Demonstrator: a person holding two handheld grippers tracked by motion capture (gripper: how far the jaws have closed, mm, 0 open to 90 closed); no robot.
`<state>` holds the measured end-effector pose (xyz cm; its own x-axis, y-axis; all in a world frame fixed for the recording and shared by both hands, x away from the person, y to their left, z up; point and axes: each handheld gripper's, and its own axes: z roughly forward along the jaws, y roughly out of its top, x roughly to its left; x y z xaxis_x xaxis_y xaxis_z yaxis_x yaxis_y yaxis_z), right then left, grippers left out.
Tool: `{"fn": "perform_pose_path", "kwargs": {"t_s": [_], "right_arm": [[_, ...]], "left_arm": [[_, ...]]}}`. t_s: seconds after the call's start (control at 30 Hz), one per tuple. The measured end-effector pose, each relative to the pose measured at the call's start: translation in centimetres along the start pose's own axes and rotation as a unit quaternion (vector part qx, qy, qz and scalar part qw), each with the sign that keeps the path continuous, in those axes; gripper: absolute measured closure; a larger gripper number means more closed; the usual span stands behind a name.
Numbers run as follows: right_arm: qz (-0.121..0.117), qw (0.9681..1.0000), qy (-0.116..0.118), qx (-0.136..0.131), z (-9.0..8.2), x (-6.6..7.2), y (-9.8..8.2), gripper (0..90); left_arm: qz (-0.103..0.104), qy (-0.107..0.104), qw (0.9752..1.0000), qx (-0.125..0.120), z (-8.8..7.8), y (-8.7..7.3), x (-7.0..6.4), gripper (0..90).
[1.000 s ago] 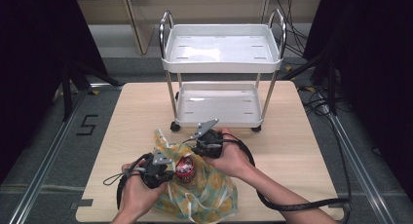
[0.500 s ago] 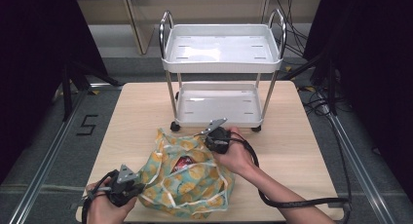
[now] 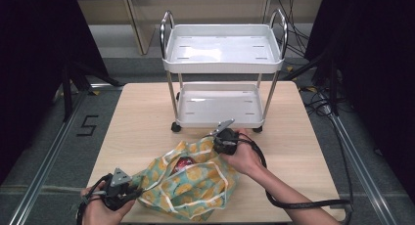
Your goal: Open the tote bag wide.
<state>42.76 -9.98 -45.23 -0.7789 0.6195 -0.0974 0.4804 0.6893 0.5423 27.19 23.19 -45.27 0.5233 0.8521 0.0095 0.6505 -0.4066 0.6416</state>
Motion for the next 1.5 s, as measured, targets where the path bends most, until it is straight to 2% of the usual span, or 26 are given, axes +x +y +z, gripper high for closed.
{"fn": "perform_pose_path", "kwargs": {"t_s": [0.03, 0.1, 0.13, 0.17, 0.2, 0.27, 0.3, 0.33, 0.43, 0.5, 0.53, 0.57, 0.63, 0.67, 0.73, 0.77, 0.93, 0.97, 1.0, 1.13, 1.23, 1.27, 1.3, 1.33, 1.47, 1.5], "right_arm": [[-0.013, 0.9998, -0.002, -0.015, -0.5, -0.2, 0.2, 75.1], [-0.027, 0.9988, 0.000, -0.041, -1.6, 0.0, 0.5, 68.8], [-0.019, 0.9990, -0.008, -0.039, -2.0, 0.3, 0.6, 67.8], [-0.033, 0.9980, 0.006, -0.053, -2.7, 0.4, 0.8, 65.8], [-0.019, 0.9982, 0.008, -0.057, -3.3, 0.8, 1.0, 64.5], [-0.043, 0.9952, 0.014, -0.086, -4.3, 0.9, 1.4, 62.0], [-0.037, 0.9950, 0.013, -0.092, -5.0, 1.3, 1.5, 61.0], [-0.057, 0.9934, 0.014, -0.099, -5.5, 1.3, 1.7, 61.1], [-0.073, 0.9906, 0.027, -0.113, -6.5, 2.5, 1.9, 62.0], [-0.087, 0.9879, 0.064, -0.112, -6.9, 3.9, 2.0, 62.0], [-0.090, 0.9866, 0.079, -0.110, -7.0, 4.3, 1.9, 61.8], [-0.103, 0.9834, 0.101, -0.110, -6.9, 4.9, 1.9, 61.3], [-0.116, 0.9797, 0.130, -0.099, -6.6, 6.1, 1.7, 58.9], [-0.123, 0.9785, 0.136, -0.093, -6.4, 6.4, 1.6, 57.1], [-0.140, 0.9747, 0.159, -0.073, -5.8, 7.1, 1.4, 53.0], [-0.143, 0.9732, 0.166, -0.070, -5.5, 7.3, 1.3, 50.8], [-0.160, 0.9670, 0.192, -0.049, -3.8, 8.0, 1.1, 45.8], [-0.146, 0.9693, 0.194, -0.040, -3.7, 8.3, 1.0, 46.0], [-0.161, 0.9666, 0.196, -0.040, -3.4, 8.3, 1.2, 47.0], [-0.174, 0.9647, 0.197, -0.022, -2.5, 8.5, 1.1, 58.6], [-0.190, 0.9614, 0.199, -0.004, -2.2, 8.9, 0.8, 67.3], [-0.194, 0.9611, 0.197, 0.001, -2.1, 9.0, 0.7, 70.4], [-0.196, 0.9586, 0.206, 0.008, -2.0, 9.1, 0.5, 74.3], [-0.196, 0.9585, 0.207, 0.012, -2.0, 9.2, 0.4, 76.4], [-0.203, 0.9561, 0.210, 0.018, -2.0, 9.5, 0.2, 87.5], [-0.209, 0.9553, 0.209, 0.018, -2.1, 9.5, 0.2, 88.6]], "left_arm": [[-0.002, -0.013, 0.9999, -0.006, -0.5, 0.4, 0.0, 69.3], [0.007, -0.015, 0.9996, -0.021, -1.4, 1.3, 0.0, 65.2], [0.027, -0.011, 0.9988, -0.040, -1.9, 2.0, 0.0, 62.3], [0.037, -0.014, 0.9980, -0.049, -2.1, 2.5, 0.0, 60.2], [0.044, -0.011, 0.9973, -0.058, -2.5, 3.2, -0.2, 59.3], [0.070, -0.008, 0.9946, -0.076, -2.8, 4.9, -0.8, 56.8], [0.086, -0.011, 0.9931, -0.079, -2.8, 5.6, -1.2, 55.6], [0.103, -0.015, 0.9913, -0.081, -2.6, 6.5, -1.8, 55.0], [0.122, -0.033, 0.9891, -0.076, -1.3, 8.1, -3.3, 54.6], [0.145, -0.036, 0.9865, -0.066, 0.0, 9.0, -4.1, 54.8], [0.145, -0.044, 0.9867, -0.058, 0.6, 9.5, -4.5, 54.7], [0.161, -0.048, 0.9848, -0.045, 1.2, 10.0, -4.6, 54.7], [0.167, -0.064, 0.9833, -0.034, 2.4, 10.5, -4.9, 53.8], [0.157, -0.069, 0.9848, -0.027, 3.2, 10.7, -5.0, 53.7], [0.168, -0.074, 0.9829, -0.015, 4.1, 11.2, -4.8, 53.1], [0.164, -0.074, 0.9837, -0.013, 4.4, 11.4, -4.6, 53.1], [0.159, -0.087, 0.9834, -0.006, 5.5, 11.9, -3.7, 54.9], [0.162, -0.088, 0.9829, 0.001, 5.6, 12.0, -3.6, 55.6], [0.163, -0.089, 0.9827, 0.004, 5.7, 12.1, -3.5, 56.3], [0.165, -0.097, 0.9814, 0.013, 6.3, 12.1, -3.2, 62.6], [0.161, -0.112, 0.9805, 0.015, 6.5, 12.1, -3.1, 67.8], [0.156, -0.112, 0.9812, 0.012, 6.5, 12.2, -3.2, 69.7], [0.160, -0.109, 0.9810, 0.012, 6.5, 12.2, -3.2, 72.2], [0.167, -0.110, 0.9797, 0.017, 6.5, 12.3, -3.0, 73.1], [0.167, -0.117, 0.9787, 0.023, 6.6, 12.4, -2.9, 82.3], [0.161, -0.115, 0.9801, 0.019, 6.6, 12.4, -3.0, 84.9]]}}
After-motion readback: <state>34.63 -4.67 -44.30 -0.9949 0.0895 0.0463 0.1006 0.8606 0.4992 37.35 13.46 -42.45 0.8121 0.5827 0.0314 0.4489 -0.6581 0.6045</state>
